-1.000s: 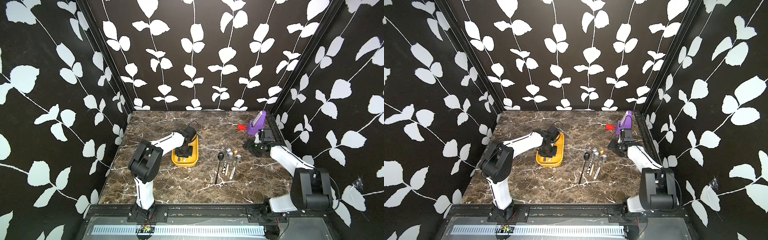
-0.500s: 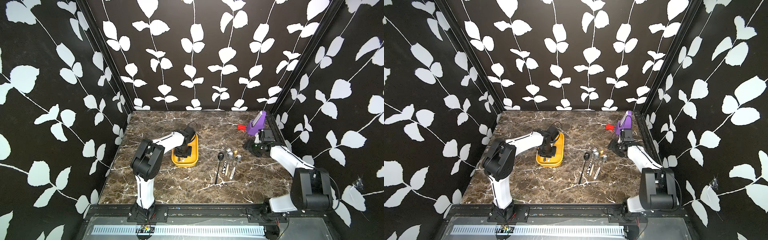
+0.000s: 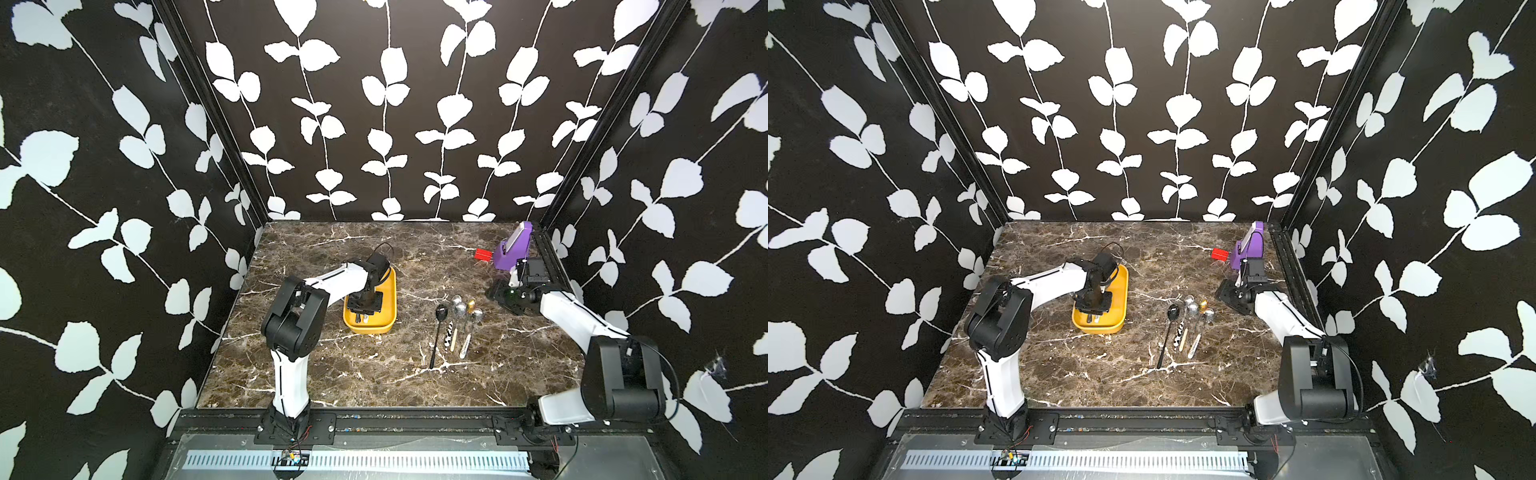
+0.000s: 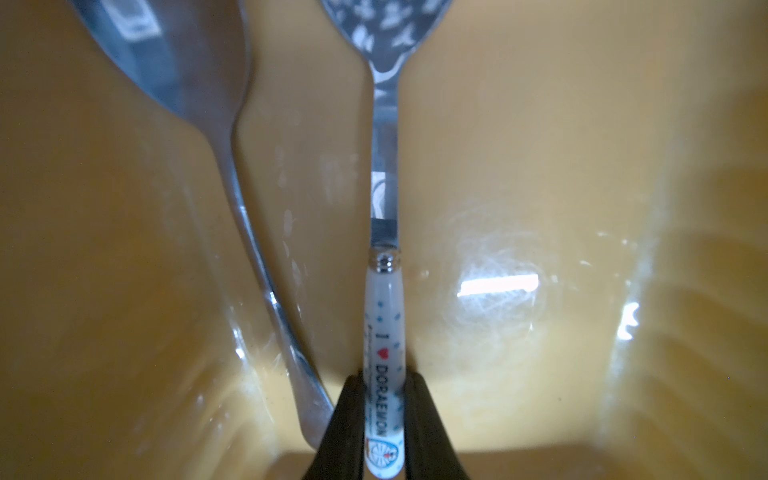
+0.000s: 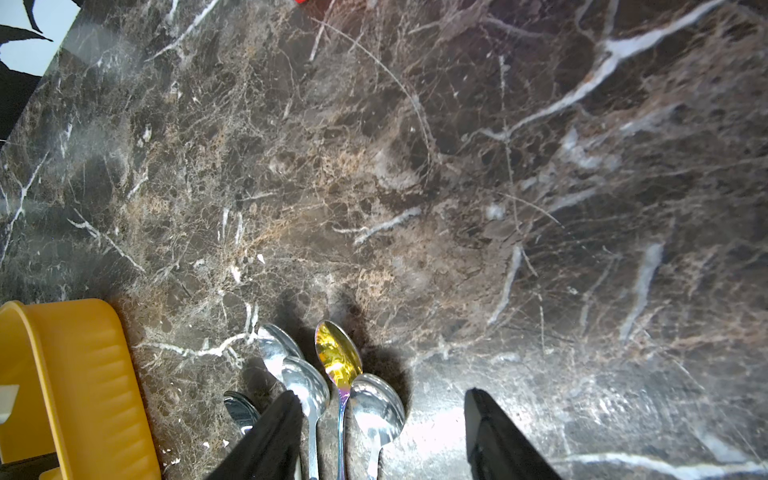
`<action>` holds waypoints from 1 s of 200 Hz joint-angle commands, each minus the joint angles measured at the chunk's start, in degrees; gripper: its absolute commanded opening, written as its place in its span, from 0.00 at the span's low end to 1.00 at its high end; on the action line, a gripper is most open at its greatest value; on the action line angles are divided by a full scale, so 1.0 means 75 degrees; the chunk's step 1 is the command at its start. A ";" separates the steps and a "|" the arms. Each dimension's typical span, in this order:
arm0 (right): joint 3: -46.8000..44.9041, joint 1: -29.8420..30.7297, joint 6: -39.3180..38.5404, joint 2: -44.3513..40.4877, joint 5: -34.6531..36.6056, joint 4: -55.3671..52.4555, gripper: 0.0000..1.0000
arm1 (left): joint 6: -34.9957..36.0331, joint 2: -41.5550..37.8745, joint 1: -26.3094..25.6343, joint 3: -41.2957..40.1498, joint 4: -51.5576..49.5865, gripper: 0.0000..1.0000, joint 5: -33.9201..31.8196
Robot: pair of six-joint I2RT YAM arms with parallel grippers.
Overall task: Put the spoon into the storage box
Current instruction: Place the spoon in the storage box, then pick up the spoon from the center of the board.
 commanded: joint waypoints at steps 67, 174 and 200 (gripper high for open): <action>0.0095 -0.0014 -0.0036 -0.0036 0.0002 -0.0196 0.65 | 0.0181 -0.0387 0.0059 0.0299 -0.0309 0.26 -0.0132; 0.0753 0.0210 -0.0237 -0.0151 0.0730 -0.1897 0.65 | 0.0476 -0.2405 0.0099 0.0867 -0.0939 0.47 -0.0724; 0.1098 0.0671 -0.0396 -0.0069 0.1027 -0.2704 0.65 | 0.0500 -0.2900 0.0155 0.0768 -0.0901 0.49 -0.0763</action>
